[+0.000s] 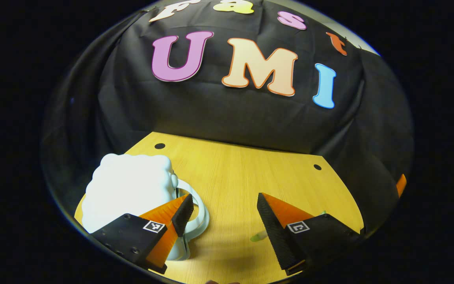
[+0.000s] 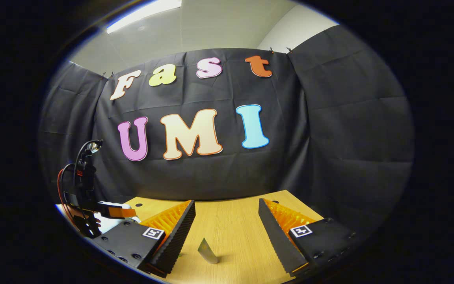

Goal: First open the suitcase, pack the skin care products into it, and then close the suitcase.

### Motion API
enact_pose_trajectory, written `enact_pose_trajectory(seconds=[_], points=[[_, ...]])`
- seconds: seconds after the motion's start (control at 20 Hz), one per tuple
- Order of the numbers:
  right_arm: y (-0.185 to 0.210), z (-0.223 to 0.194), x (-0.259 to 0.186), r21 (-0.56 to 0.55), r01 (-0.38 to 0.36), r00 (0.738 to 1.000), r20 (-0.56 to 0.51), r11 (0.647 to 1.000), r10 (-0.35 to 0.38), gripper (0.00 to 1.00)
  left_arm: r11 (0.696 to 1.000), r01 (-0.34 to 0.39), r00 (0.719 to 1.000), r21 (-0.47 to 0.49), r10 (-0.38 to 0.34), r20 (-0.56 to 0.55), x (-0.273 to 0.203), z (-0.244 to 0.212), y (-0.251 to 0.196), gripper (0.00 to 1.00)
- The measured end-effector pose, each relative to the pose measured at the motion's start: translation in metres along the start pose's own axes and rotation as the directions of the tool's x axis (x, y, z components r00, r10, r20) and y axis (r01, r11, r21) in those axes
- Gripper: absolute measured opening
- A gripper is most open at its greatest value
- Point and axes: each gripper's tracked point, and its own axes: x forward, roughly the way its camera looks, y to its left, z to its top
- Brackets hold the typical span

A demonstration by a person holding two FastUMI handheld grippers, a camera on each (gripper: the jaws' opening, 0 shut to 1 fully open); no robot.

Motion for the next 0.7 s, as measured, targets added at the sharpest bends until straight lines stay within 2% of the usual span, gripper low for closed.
enact_pose_trajectory(seconds=[0.25, 0.35, 0.45, 0.5, 0.55, 0.7], points=[[-0.009, -0.007, -0.004, 0.023, 0.021, 1.0, -0.014, 1.0, -0.021, 1.0, 0.999, -0.021, 0.995, -0.03, 0.018, -0.099, 0.026, 0.003, 0.016, 0.95], [-0.012, -0.009, -0.005, 0.037, 0.031, 0.999, -0.023, 0.999, -0.03, 0.95, 0.998, -0.036, 0.985, -0.06, 0.025, -0.17, 0.035, 0.001, 0.024, 0.95], [-0.013, -0.01, -0.006, 0.058, 0.036, 0.999, -0.023, 0.998, -0.035, 0.98, 0.995, -0.044, 0.971, -0.089, 0.022, -0.238, 0.045, -0.003, 0.027, 0.94], [-0.014, -0.009, -0.007, 0.064, 0.039, 0.999, -0.022, 0.997, -0.038, 0.98, 0.994, -0.049, 0.964, -0.094, 0.023, -0.266, 0.05, -0.004, 0.03, 0.98], [-0.015, -0.009, -0.009, 0.065, 0.043, 0.999, -0.021, 0.997, -0.041, 0.98, 0.994, -0.057, 0.954, -0.094, 0.026, -0.298, 0.056, -0.008, 0.034, 0.94], [-0.019, -0.01, -0.009, 0.067, 0.054, 0.998, -0.024, 0.996, -0.053, 0.98, 0.99, -0.087, 0.919, -0.112, 0.036, -0.393, 0.07, -0.024, 0.039, 0.93]])
